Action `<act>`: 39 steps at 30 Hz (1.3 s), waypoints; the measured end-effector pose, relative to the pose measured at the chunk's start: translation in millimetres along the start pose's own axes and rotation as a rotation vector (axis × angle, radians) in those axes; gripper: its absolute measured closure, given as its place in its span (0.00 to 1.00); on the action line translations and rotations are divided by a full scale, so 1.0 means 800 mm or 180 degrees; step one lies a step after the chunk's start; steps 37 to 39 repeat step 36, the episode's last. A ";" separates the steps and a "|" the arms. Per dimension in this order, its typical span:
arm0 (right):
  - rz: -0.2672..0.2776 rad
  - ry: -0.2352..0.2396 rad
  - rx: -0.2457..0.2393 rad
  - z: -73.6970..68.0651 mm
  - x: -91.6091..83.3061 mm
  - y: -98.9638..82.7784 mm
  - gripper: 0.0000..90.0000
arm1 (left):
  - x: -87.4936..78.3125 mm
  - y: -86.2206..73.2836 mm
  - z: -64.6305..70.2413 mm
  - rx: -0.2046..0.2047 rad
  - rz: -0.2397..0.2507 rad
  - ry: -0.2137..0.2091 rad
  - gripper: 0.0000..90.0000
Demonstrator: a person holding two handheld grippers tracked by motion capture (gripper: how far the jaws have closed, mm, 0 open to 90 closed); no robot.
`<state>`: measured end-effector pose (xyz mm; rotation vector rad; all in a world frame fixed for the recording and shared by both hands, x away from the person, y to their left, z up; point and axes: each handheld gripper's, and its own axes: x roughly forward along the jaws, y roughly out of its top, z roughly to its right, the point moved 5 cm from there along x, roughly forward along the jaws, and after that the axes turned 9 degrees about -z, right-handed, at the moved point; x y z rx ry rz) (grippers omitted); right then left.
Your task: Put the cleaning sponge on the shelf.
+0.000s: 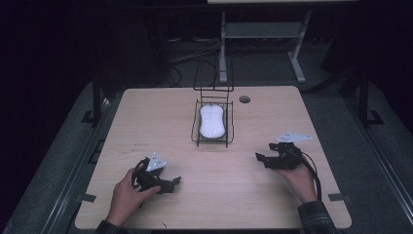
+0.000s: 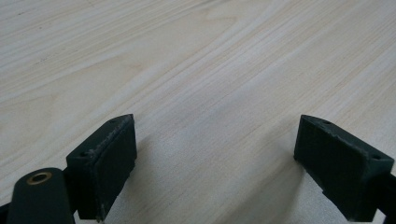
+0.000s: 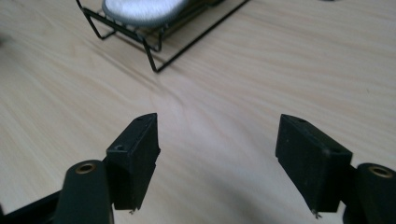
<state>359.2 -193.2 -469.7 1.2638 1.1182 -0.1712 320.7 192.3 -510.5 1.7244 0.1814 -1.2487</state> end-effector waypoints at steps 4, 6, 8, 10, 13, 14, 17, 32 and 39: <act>-0.0112 -0.0086 0.0017 0.004 -0.004 -0.023 0.30 | 0.000 0.000 0.000 -0.0006 0.0008 0.0001 0.14; -0.0168 -0.0165 0.0014 0.005 -0.003 -0.032 0.26 | 0.000 0.000 0.000 -0.0006 0.0008 0.0000 0.14; -0.0224 -0.0171 0.0027 0.006 -0.004 -0.041 0.24 | 0.000 0.000 0.000 -0.0005 0.0008 0.0001 0.14; -0.0217 -0.0124 0.0065 0.006 -0.007 -0.049 0.20 | 0.000 0.000 0.000 -0.0004 0.0007 0.0001 0.14; -0.0255 -0.0120 0.0118 0.006 -0.010 -0.056 0.15 | 0.000 0.000 0.000 -0.0005 0.0008 0.0001 0.14; -0.0262 -0.0141 0.0121 0.006 -0.011 -0.060 0.15 | 0.000 0.000 0.000 -0.0004 0.0008 0.0001 0.14; -0.0318 -0.0169 0.0115 0.007 -0.013 -0.074 0.09 | 0.000 0.000 0.000 -0.0005 0.0008 0.0001 0.14; -0.0305 -0.0300 0.0050 0.011 -0.022 -0.113 0.03 | 0.000 0.000 0.000 -0.0005 0.0009 0.0001 0.14; -0.0335 -0.0339 0.0000 0.010 -0.020 -0.113 0.02 | 0.000 0.000 0.000 -0.0012 0.0015 0.0001 0.14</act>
